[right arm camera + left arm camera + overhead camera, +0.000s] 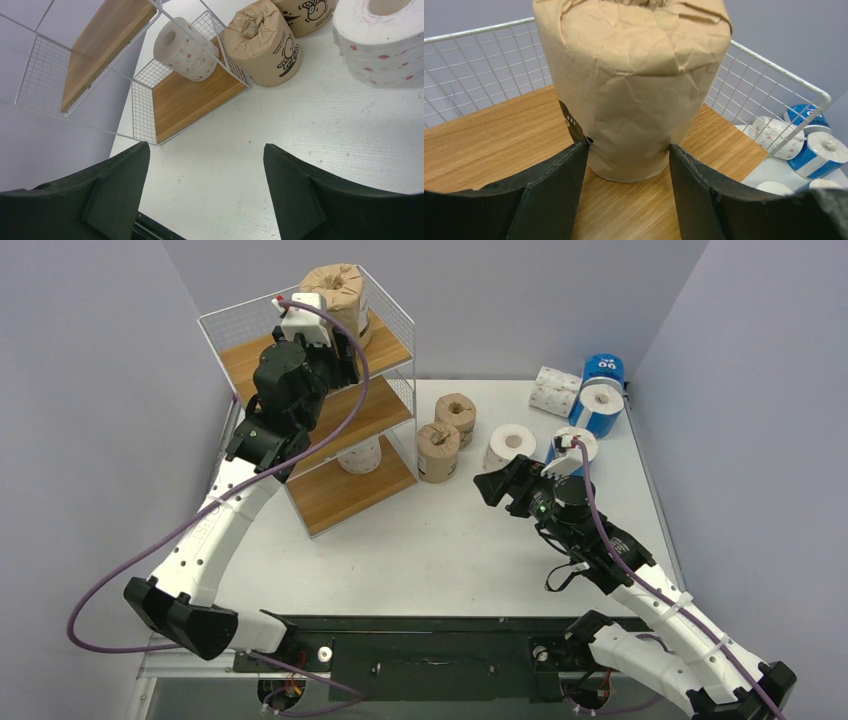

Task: Place and organize the paper towels onto the shelf
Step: Place the paper towel on the shelf.

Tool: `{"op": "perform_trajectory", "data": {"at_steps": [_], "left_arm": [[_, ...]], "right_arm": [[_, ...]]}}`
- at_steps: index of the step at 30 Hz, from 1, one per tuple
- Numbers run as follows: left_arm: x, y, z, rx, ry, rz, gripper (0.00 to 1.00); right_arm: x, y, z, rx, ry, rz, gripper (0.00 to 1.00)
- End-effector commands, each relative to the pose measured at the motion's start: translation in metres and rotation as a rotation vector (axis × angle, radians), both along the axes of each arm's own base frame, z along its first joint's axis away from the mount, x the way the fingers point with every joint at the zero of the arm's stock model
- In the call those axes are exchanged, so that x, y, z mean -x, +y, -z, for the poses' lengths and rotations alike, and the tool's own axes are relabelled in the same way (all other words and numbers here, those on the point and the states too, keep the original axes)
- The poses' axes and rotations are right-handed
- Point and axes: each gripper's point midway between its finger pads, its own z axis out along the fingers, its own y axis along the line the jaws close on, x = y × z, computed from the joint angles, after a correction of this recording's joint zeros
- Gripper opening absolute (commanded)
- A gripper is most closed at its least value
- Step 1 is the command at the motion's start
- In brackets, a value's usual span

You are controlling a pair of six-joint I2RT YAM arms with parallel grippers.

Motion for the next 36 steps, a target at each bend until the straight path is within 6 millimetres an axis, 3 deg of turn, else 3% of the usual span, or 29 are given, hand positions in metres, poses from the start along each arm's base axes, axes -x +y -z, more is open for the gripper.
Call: {"op": "perform_trajectory", "data": {"at_steps": [1,20,32,36], "left_arm": [[-0.009,0.002,-0.021,0.017,-0.056,-0.018,0.58],[-0.048,0.001,-0.013,-0.002,-0.044,-0.059,0.62],[-0.051,0.000,-0.011,-0.006,-0.039,-0.050,0.65],[-0.038,0.000,-0.022,0.010,-0.056,-0.025,0.75]], "right_arm": [[-0.004,-0.002,-0.003,-0.001,-0.031,0.000,0.79],[-0.008,-0.005,0.005,0.015,-0.016,0.009,0.79],[-0.008,-0.006,0.009,0.012,-0.009,0.012,0.79],[-0.007,-0.006,0.008,0.010,-0.010,0.011,0.79]]}}
